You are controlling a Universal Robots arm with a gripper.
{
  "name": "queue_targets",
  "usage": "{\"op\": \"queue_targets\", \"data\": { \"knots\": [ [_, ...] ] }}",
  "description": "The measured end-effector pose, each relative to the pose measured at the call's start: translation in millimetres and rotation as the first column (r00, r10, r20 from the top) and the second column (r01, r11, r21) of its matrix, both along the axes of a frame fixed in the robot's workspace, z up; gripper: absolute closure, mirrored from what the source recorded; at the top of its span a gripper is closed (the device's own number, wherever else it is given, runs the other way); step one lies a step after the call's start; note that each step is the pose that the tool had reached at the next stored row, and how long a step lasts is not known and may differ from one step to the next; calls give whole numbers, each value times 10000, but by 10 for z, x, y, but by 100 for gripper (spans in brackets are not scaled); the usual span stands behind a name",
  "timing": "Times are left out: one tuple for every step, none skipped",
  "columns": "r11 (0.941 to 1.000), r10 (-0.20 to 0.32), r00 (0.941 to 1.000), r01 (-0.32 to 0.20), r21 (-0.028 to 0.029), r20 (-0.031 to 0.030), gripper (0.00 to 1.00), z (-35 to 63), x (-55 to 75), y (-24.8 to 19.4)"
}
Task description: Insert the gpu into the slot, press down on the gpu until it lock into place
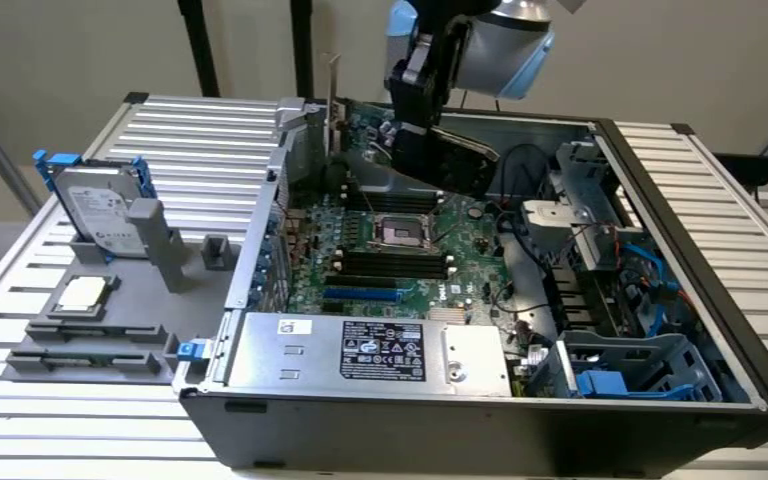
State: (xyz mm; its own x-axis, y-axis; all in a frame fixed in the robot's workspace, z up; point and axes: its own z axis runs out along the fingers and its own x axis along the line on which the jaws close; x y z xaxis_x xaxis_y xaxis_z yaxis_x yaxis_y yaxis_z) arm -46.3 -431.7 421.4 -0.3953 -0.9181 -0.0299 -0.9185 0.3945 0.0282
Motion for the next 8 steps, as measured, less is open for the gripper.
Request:
{"op": "queue_targets", "data": {
  "knots": [
    [9998,181,9998,-181,0,8,74,-2,0,0],
    [9993,365,9993,-365,0,16,74,-4,0,0],
    [9986,535,9986,-535,0,23,74,-6,0,0],
    [9974,719,9974,-719,-1,31,74,-8,0,0],
    [9960,899,9959,-899,-1,39,74,-10,0,0],
    [9942,1078,9942,-1078,-2,47,74,-12,0,0],
    [9919,1272,9919,-1272,-4,56,74,-14,0,0],
    [9894,1452,9894,-1452,-5,65,74,-16,0,0]
  ]
}}
